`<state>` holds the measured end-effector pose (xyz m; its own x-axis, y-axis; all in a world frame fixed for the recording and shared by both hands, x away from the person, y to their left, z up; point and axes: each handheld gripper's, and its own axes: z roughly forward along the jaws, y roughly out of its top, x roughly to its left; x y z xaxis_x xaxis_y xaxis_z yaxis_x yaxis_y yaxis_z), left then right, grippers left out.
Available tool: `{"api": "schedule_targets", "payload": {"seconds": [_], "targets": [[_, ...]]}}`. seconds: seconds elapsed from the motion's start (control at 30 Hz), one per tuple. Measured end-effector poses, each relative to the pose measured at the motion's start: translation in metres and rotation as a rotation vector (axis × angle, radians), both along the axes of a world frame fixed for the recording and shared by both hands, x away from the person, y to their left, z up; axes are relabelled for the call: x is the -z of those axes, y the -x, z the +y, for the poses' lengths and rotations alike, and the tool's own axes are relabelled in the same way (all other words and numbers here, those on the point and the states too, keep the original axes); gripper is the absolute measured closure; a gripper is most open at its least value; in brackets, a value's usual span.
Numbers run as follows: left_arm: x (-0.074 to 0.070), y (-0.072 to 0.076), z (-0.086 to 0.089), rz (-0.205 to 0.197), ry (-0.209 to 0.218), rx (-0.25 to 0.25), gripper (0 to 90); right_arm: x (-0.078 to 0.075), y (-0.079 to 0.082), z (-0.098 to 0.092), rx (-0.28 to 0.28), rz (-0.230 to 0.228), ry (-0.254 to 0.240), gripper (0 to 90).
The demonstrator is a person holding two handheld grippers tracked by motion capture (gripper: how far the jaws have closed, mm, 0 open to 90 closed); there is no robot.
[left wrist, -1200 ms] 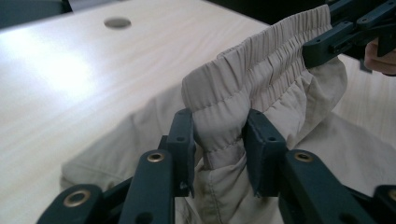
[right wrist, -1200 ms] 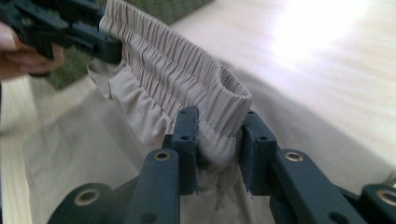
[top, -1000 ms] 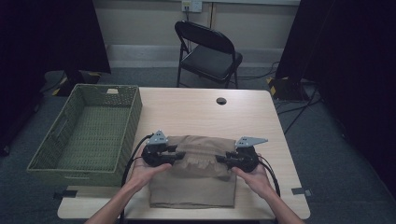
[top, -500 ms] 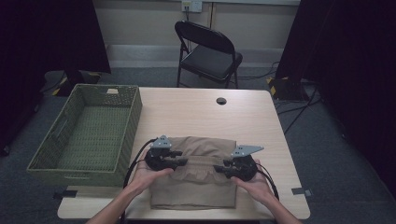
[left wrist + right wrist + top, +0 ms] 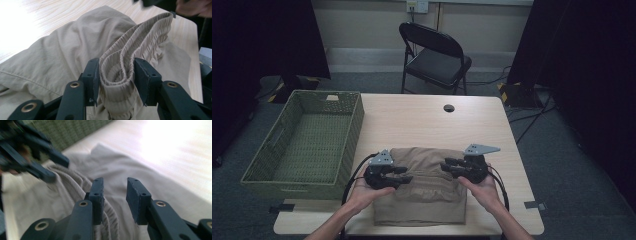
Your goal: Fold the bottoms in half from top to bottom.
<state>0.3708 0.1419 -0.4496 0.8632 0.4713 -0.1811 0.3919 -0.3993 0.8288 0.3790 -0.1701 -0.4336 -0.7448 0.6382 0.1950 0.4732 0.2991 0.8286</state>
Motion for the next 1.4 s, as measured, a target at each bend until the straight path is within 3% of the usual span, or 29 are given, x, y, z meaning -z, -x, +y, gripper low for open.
{"api": "schedule_targets", "payload": {"seconds": [0.1,0.3,0.5,0.8,0.93,1.2,1.3,1.4], "targets": [[0.000,-0.001,0.000,0.006,0.017,0.005,57.3,0.011,0.000,0.005,-0.015,0.017,0.039,68.2],[-0.005,-0.003,0.001,0.001,0.055,-0.003,56.3,0.017,0.001,0.007,-0.035,0.036,0.047,69.2],[-0.011,-0.007,0.008,-0.001,0.135,-0.041,55.5,0.020,0.009,0.010,-0.080,0.037,0.060,68.8],[-0.001,-0.017,0.017,0.019,0.065,-0.161,58.0,0.021,0.012,0.011,-0.097,0.042,0.066,69.8],[0.005,-0.023,0.020,0.039,0.031,-0.182,58.6,0.019,0.012,0.009,-0.097,0.035,0.056,70.2],[0.015,-0.029,0.023,0.074,-0.007,-0.194,57.5,0.012,-0.002,-0.004,0.000,0.008,0.031,73.0],[0.016,-0.029,0.020,0.074,-0.022,-0.180,57.2,0.015,-0.011,-0.010,0.038,0.017,0.038,73.0],[0.017,-0.027,0.016,0.076,-0.027,-0.153,56.5,0.019,-0.013,-0.010,0.038,0.032,0.051,72.1]]}}
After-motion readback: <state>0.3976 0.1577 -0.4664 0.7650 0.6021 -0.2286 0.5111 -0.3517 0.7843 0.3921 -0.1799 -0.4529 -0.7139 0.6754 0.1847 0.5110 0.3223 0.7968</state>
